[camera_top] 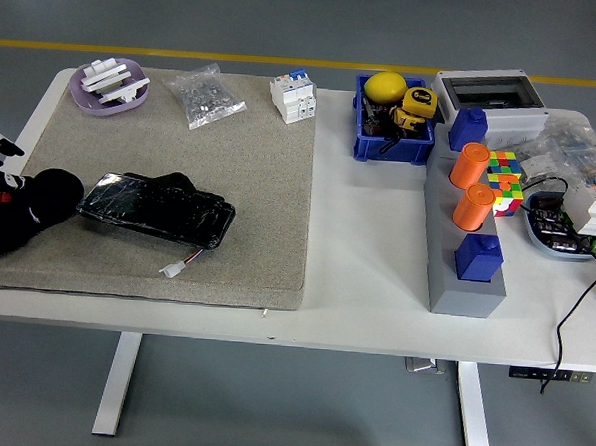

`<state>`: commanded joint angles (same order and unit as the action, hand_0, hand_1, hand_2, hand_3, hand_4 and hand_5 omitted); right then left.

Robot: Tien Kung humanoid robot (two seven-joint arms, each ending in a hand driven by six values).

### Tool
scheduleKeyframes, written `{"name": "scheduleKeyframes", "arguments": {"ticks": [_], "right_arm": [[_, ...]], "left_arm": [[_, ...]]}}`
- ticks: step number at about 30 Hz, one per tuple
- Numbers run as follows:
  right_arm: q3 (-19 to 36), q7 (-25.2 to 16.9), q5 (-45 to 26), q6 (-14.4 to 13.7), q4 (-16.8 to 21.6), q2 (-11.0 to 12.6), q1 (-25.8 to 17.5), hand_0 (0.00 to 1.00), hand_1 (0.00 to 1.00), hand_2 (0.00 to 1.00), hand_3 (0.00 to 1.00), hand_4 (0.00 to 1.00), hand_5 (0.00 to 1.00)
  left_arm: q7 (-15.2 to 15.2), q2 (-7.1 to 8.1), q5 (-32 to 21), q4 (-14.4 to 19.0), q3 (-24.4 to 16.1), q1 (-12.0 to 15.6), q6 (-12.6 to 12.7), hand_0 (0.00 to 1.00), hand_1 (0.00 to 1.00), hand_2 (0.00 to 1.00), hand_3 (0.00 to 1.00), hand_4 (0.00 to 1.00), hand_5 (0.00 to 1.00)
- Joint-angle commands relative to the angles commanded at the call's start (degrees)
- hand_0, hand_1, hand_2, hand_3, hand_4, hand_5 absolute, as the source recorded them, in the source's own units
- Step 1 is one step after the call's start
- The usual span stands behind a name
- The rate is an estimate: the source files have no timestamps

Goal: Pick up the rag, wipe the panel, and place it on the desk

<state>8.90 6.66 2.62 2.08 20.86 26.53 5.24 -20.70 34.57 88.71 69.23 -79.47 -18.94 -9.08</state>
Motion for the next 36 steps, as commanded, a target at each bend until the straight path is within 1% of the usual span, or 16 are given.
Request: {"name": "scheduleKeyframes", "arguments": {"ticks": [2,3,7,12,14,16,20,21,25,36], "right_arm": [[-0.07,0.03,-0.02,0.01,-0.02,0.07,0.01,0.745,0.683,0.688,0.672,0.998,0.537],[-0.11,0.02,-0.08,-0.01,-0.01,0.15,0.04,0.745,0.683,0.688,0.671,0.998,0.537],[-0.41,0.06,-0.04,-0.02,0.03,0.36,0.2,0.745,0.683,0.688,0.671,0.998,0.537],[-0.62,-0.06,0.01,0.09,0.0,0.54,0.36,0.745,0.682,0.69,0.672,0.998,0.535],[-0.73,-0.1,0.0,0.1,-0.03,0.65,0.46,0.745,0.682,0.69,0.672,0.998,0.535],[-1.02,-0.06,-0.01,0.11,-0.04,0.7,0.58,0.745,0.682,0.69,0.673,0.998,0.533],[-1.55,0.01,0.08,0.1,-0.03,0.7,0.8,0.745,0.682,0.69,0.673,0.998,0.533],[-1.64,0.02,0.1,0.09,-0.03,0.68,0.84,0.746,0.683,0.69,0.673,0.998,0.535],[-2.21,0.07,0.19,0.09,-0.02,0.61,0.99,0.746,0.683,0.69,0.673,0.998,0.535],[-2.98,0.18,0.94,-0.03,0.22,0.78,2.22,0.744,0.684,0.69,0.673,0.998,0.535]], "left_arm": [[0.16,-0.06,-0.44,0.75,-0.75,0.17,0.08,0.589,0.716,0.763,0.619,0.867,0.159],[0.32,-0.04,-0.86,1.21,-1.09,0.24,0.12,0.592,0.715,0.761,0.617,0.869,0.202],[0.96,0.24,-3.71,1.88,-1.46,0.35,0.18,0.592,0.715,0.761,0.617,0.869,0.202],[2.67,0.36,-7.63,0.72,-1.71,0.51,1.09,0.588,0.713,0.756,0.609,0.869,0.217],[3.91,0.11,-8.7,0.24,-2.21,0.98,2.31,0.588,0.713,0.756,0.609,0.869,0.217],[4.74,-0.31,-9.58,-0.01,-2.7,1.47,2.92,0.597,0.71,0.745,0.6,0.87,0.212],[5.75,-1.37,-10.29,-0.36,-3.7,2.46,3.79,0.597,0.71,0.745,0.6,0.87,0.212],[5.82,-1.51,-10.24,-0.41,-3.86,2.58,3.86,0.61,0.711,0.74,0.6,0.884,0.224],[6.23,-1.94,-10.49,-0.47,-4.75,3.09,4.27,0.61,0.711,0.74,0.6,0.884,0.224],[6.52,-1.24,-10.63,0.16,-6.5,4.8,4.89,0.615,0.713,0.738,0.595,0.878,0.245]]}}
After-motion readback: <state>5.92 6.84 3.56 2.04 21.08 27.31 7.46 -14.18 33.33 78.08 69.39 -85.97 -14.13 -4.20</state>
